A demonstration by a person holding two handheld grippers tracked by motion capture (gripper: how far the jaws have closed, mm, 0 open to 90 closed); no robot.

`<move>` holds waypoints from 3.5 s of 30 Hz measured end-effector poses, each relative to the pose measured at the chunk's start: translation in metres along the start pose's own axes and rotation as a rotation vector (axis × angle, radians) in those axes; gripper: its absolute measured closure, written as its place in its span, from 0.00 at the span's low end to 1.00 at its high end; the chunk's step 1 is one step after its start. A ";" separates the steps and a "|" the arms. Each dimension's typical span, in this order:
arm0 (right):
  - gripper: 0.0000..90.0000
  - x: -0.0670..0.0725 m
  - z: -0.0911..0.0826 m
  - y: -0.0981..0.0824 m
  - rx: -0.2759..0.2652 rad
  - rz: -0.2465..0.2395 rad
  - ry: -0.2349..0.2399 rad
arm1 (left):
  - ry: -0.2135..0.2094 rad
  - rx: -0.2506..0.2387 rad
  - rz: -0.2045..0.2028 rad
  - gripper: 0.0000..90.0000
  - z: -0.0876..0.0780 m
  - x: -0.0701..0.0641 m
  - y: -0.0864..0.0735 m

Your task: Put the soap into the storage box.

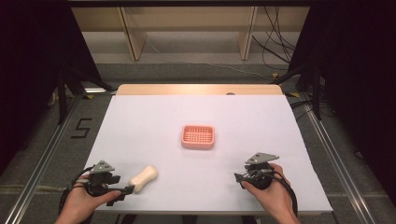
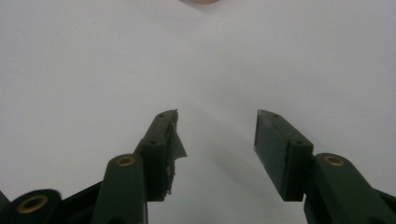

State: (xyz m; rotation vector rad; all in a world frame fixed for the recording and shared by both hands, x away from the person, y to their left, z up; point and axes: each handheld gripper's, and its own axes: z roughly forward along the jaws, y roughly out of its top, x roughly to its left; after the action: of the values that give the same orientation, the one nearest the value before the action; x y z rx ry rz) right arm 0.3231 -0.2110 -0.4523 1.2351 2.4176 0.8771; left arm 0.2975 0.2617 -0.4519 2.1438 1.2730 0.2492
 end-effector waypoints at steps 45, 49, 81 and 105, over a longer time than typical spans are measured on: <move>0.56 0.000 -0.001 -0.001 0.016 0.011 -0.006 | -0.003 0.508 0.169 0.35 0.059 -0.025 0.091; 0.55 0.001 -0.001 -0.001 0.008 0.013 -0.010 | -0.003 0.530 0.141 0.36 0.064 -0.029 0.091; 0.55 -0.001 0.002 -0.003 0.025 -0.001 0.008 | 0.022 0.619 0.207 0.54 0.083 -0.031 0.090; 0.54 -0.001 0.000 -0.002 0.012 0.010 0.003 | 0.015 0.638 0.200 0.54 0.085 -0.028 0.088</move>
State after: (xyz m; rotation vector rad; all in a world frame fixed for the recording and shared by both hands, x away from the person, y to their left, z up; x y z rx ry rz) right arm 0.3225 -0.2126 -0.4541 1.2527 2.4247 0.8690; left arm 0.3852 0.1732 -0.4618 2.8154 1.2598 -0.0775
